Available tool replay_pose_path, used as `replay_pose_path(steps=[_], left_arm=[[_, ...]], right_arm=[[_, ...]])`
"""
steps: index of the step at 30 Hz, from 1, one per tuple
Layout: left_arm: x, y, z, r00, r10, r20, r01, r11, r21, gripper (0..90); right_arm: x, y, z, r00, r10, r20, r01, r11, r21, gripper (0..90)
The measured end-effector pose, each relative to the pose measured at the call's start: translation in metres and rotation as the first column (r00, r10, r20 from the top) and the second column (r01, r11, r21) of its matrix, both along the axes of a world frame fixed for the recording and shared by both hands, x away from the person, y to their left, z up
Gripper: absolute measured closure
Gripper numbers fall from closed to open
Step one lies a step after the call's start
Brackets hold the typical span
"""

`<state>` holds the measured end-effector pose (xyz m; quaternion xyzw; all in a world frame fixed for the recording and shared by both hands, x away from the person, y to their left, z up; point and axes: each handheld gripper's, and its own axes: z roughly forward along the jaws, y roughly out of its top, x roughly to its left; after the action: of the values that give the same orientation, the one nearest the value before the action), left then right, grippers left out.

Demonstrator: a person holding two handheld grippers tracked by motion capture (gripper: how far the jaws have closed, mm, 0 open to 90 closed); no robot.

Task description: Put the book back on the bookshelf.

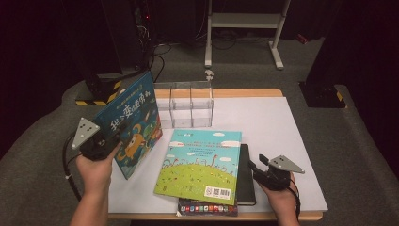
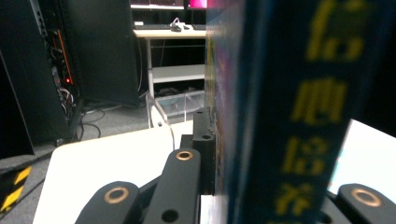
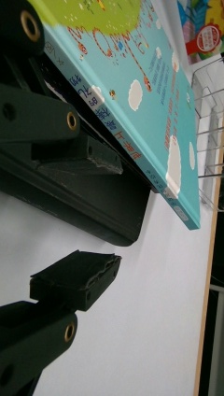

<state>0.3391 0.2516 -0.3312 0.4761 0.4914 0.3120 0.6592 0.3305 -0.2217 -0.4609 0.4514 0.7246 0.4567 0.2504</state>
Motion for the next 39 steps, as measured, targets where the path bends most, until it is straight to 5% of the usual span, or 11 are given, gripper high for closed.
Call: replay_pose_path(steps=[7,19,39], left_arm=[[0.029,-0.014,0.012,0.9993,0.036,0.005,-0.036,0.9993,0.003,83.0],[0.076,-0.028,0.007,0.9939,0.109,-0.014,-0.109,0.9940,0.004,83.0],[0.120,-0.046,-0.002,0.9805,0.195,0.024,-0.195,0.9807,0.008,83.0]], right_arm=[[0.000,-0.005,0.001,0.9999,-0.010,0.004,0.010,0.9999,0.012,48.9],[0.000,-0.007,0.001,0.9999,-0.014,0.006,0.014,0.9997,0.022,49.0],[0.000,-0.009,0.001,0.9999,-0.012,0.001,0.012,0.9992,0.038,49.0]])
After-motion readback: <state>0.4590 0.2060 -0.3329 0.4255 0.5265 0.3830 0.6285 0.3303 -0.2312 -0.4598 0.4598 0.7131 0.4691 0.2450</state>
